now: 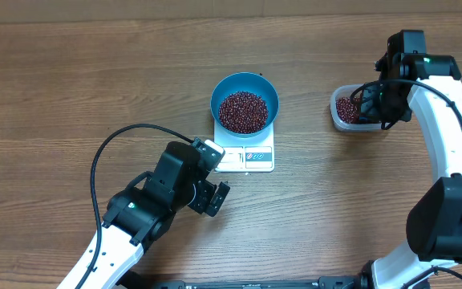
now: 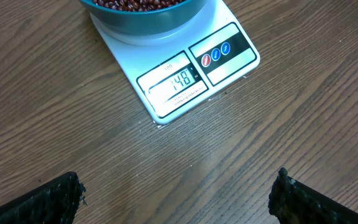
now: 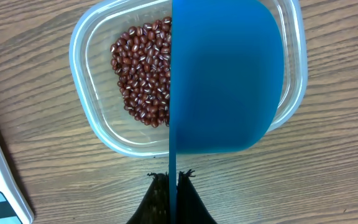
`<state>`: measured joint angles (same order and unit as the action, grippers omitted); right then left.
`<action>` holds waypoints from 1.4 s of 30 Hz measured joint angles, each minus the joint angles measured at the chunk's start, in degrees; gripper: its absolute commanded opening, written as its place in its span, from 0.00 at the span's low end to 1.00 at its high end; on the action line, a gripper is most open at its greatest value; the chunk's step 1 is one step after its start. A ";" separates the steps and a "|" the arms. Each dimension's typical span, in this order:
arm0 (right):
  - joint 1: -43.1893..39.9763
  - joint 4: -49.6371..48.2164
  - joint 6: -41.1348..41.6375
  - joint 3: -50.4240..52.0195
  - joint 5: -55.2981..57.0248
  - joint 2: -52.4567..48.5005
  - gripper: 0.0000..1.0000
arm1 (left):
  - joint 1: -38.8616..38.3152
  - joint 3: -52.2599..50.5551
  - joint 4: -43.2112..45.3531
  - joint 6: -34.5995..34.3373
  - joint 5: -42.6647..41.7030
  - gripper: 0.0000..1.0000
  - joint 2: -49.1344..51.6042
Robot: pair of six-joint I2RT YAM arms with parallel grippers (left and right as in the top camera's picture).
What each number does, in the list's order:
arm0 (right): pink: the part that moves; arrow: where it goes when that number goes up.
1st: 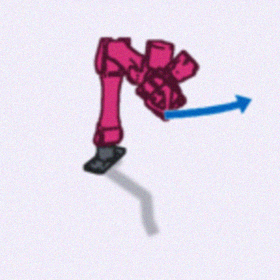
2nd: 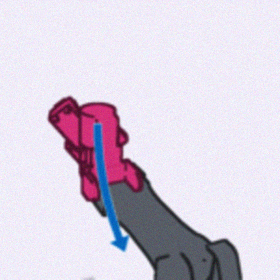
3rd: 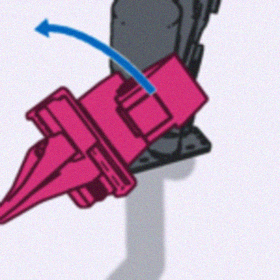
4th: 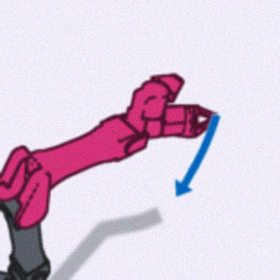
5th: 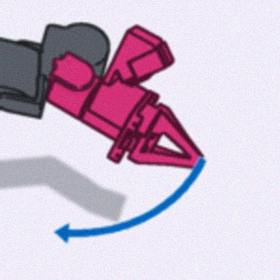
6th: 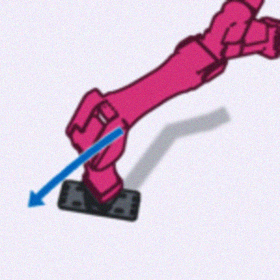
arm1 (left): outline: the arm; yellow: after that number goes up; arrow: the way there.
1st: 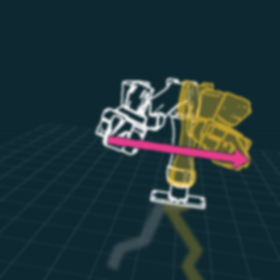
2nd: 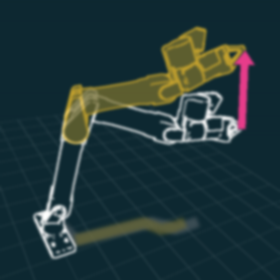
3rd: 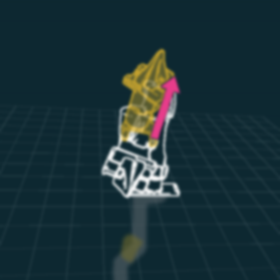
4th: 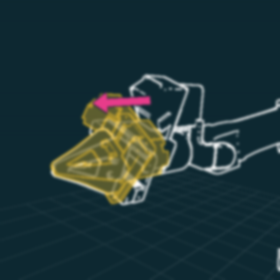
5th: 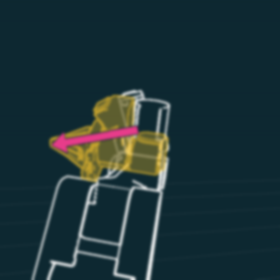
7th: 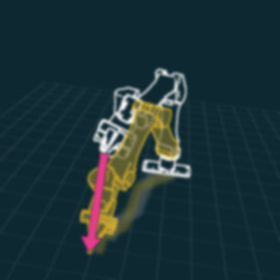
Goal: Scoop item into bowl and weigh 150g on scale
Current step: 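Lower the scoop into the tub and scoop beans with the right gripper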
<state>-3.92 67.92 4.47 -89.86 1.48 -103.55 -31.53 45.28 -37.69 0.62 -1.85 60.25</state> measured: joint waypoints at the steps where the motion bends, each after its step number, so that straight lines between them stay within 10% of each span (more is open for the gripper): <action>1: 0.00 0.02 -0.02 0.00 0.00 0.00 0.04 | 0.00 0.00 0.00 0.00 0.00 1.00 0.00; 42: 4.35 -9.42 -0.02 8.94 -2.27 0.00 0.04 | 0.00 0.00 0.00 0.00 0.00 1.00 0.00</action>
<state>0.43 58.50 4.45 -80.93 -0.80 -103.55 -31.53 45.28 -37.69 0.62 -1.85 60.25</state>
